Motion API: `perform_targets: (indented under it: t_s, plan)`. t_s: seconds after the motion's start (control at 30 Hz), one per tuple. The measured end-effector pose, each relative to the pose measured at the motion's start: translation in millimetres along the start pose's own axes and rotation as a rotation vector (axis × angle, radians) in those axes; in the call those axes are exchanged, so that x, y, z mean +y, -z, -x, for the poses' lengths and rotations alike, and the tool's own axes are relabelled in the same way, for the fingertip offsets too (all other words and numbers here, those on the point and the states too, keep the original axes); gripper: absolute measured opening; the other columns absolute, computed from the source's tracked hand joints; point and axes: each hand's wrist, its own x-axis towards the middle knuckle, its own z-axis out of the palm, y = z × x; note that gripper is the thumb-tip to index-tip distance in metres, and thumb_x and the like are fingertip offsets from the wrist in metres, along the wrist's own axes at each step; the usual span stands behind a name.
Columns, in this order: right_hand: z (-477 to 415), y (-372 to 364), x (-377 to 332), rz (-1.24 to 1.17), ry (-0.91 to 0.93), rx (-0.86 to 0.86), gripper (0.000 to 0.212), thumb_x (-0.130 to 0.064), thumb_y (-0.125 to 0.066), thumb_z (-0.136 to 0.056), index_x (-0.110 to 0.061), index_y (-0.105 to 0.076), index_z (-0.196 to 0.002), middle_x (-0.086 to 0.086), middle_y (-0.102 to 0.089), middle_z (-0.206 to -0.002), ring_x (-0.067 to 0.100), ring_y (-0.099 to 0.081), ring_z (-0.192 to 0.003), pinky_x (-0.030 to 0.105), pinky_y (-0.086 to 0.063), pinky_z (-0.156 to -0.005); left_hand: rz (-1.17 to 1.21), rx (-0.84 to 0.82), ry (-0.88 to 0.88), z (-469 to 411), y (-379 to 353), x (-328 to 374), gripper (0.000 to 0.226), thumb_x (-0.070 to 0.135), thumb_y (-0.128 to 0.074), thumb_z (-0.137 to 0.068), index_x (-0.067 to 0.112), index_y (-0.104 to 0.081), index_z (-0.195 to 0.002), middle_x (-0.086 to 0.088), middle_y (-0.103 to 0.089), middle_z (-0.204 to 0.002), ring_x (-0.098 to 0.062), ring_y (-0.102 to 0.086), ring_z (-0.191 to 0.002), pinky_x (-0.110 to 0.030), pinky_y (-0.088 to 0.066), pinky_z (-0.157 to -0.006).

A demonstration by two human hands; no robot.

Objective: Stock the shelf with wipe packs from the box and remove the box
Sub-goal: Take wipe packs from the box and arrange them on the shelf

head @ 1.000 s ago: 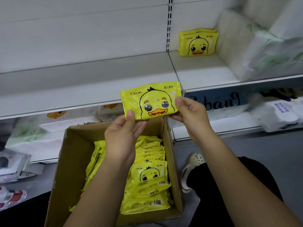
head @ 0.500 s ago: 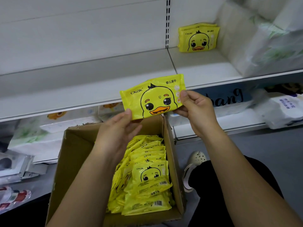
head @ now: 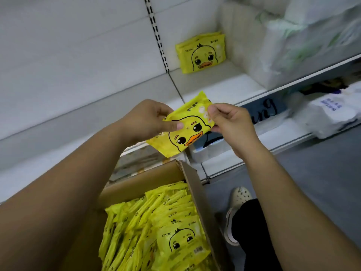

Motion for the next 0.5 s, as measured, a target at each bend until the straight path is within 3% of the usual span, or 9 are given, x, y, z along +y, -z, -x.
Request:
perform_targets:
  t_s: [0.13, 0.3, 0.33, 0.43, 0.5]
  plan:
    - [-30, 21, 16, 0.278, 0.155, 0.171, 0.017, -0.026, -0.064, -0.099, -0.018, -0.075, -0.088, -0.005, -0.073, -0.076, 0.01, -0.066, -0.073, 0.031, -0.056, -0.072, -0.033, -0.026, 0.008, -39, -1, 19, 0.023, 0.032, -0.081, -0.084, 0.014, -0.079, -0.099, -0.006, -0.079, -0.086, -0.033, -0.074, -0.091, -0.045, -0.059, -0.084]
    - [-64, 49, 32, 0.59, 0.301, 0.354, 0.021, -0.031, -0.059, -0.101, -0.017, -0.074, -0.106, -0.004, -0.069, -0.095, 0.011, -0.059, -0.096, 0.006, -0.041, -0.078, -0.115, 0.053, -0.024, -99, 4, 36, 0.015, 0.031, -0.081, -0.086, 0.017, -0.078, -0.091, -0.003, -0.079, -0.081, -0.017, -0.073, -0.072, -0.031, -0.056, -0.068]
    - [-70, 53, 36, 0.667, 0.321, 0.354, 0.025, -0.032, -0.058, -0.101, -0.015, -0.074, -0.107, -0.002, -0.07, -0.1, 0.013, -0.057, -0.103, 0.009, -0.042, -0.085, -0.113, 0.078, -0.039, -111, 6, 40, 0.015, 0.03, -0.08, -0.087, 0.017, -0.078, -0.092, -0.003, -0.078, -0.081, -0.016, -0.072, -0.07, -0.032, -0.056, -0.068]
    - [-85, 61, 50, 0.818, 0.345, 0.373, 0.036, -0.038, -0.058, -0.096, -0.009, -0.076, -0.106, 0.005, -0.073, -0.114, 0.026, -0.059, -0.118, 0.042, -0.044, -0.106, -0.157, 0.162, -0.12, -147, 10, 52, 0.032, 0.035, -0.077, -0.089, 0.004, -0.073, -0.092, -0.013, -0.066, -0.076, -0.023, -0.057, -0.067, -0.034, -0.045, -0.065]
    - [-90, 63, 55, 0.885, 0.305, 0.355, 0.04, -0.043, -0.056, -0.094, -0.011, -0.076, -0.109, 0.004, -0.071, -0.124, 0.026, -0.055, -0.129, 0.043, -0.03, -0.116, -0.214, 0.215, -0.161, -171, 7, 61, 0.048, 0.04, -0.075, -0.09, -0.007, -0.063, -0.09, -0.014, -0.045, -0.075, -0.022, -0.04, -0.067, -0.032, -0.031, -0.061]
